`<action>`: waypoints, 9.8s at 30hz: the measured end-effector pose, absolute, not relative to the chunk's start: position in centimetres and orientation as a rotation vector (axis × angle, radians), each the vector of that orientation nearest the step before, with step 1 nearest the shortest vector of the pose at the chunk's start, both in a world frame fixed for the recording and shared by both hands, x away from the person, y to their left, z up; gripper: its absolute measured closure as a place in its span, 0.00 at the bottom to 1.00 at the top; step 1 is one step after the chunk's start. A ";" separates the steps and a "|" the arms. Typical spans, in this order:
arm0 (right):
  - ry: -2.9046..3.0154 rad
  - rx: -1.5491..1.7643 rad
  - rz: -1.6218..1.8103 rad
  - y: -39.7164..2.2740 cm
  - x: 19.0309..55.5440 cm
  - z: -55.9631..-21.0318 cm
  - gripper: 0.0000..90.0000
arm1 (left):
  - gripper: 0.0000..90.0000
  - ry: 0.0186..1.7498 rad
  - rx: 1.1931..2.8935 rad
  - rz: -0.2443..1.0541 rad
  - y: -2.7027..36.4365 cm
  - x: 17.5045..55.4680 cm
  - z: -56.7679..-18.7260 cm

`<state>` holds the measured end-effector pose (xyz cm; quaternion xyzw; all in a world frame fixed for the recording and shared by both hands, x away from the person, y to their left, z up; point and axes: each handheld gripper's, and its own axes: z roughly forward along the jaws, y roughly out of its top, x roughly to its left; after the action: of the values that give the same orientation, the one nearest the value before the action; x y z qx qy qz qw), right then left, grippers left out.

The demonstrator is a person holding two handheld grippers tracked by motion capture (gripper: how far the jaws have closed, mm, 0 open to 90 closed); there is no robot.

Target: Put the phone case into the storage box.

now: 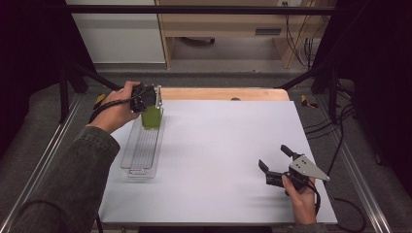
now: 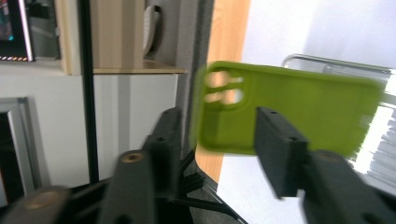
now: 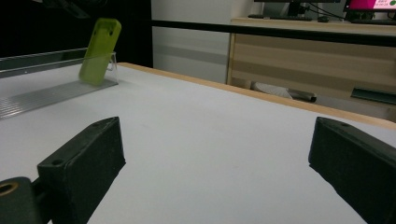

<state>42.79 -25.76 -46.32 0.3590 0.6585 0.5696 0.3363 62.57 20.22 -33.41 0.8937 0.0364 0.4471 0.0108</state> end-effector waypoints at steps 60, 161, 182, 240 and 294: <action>1.708 0.931 1.482 -25.7 42.7 -46.2 0.04 | 0.13 0.666 2.333 0.974 19.7 59.1 -34.9; 1.695 0.929 1.499 -25.8 42.4 -46.0 0.03 | 0.03 0.533 1.923 0.644 11.0 49.5 -36.4; 1.699 0.930 1.503 -25.7 42.4 -46.0 0.03 | 0.03 0.600 1.810 0.663 16.9 47.3 -34.8; 1.715 0.933 1.495 -25.5 42.4 -46.0 0.03 | 0.01 0.739 1.611 0.746 29.1 42.6 -36.6; 1.724 0.930 1.487 -25.5 42.5 -46.1 0.03 | 0.01 0.782 1.577 0.739 31.1 42.2 -43.5</action>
<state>42.51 -25.52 -46.15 0.3563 0.6606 0.5698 0.3346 42.20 31.12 -43.53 0.6740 0.3341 0.3159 0.5781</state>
